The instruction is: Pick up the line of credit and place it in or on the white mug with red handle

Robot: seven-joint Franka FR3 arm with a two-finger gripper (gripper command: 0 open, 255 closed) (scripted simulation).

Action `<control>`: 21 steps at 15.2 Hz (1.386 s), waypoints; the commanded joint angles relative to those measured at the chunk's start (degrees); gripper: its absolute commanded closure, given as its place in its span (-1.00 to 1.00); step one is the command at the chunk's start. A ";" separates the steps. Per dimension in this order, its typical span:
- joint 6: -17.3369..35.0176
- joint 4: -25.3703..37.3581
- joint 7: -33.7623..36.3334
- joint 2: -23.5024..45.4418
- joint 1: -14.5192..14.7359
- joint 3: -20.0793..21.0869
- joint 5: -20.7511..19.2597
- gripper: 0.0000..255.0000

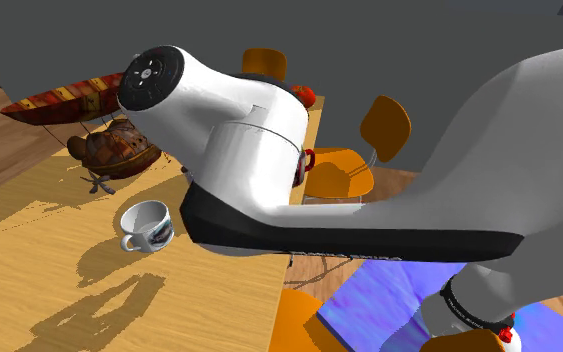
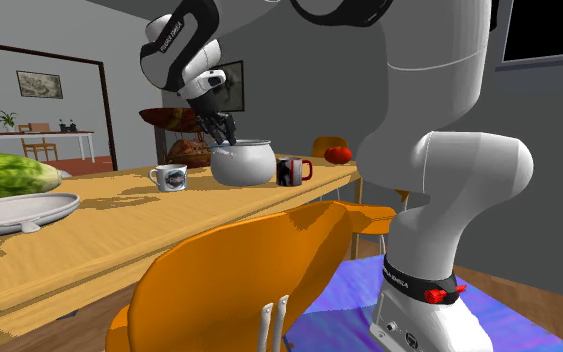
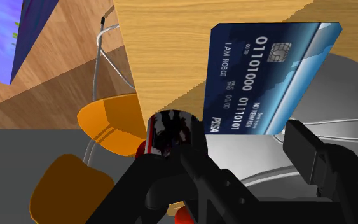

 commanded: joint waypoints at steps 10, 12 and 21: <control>7.72 -8.72 -7.98 3.47 3.30 -12.65 -4.18 1.00; 9.51 -10.08 -9.85 4.13 3.04 -14.78 -4.94 1.00; 16.86 -12.78 -17.76 8.72 -2.12 -20.93 -9.16 1.00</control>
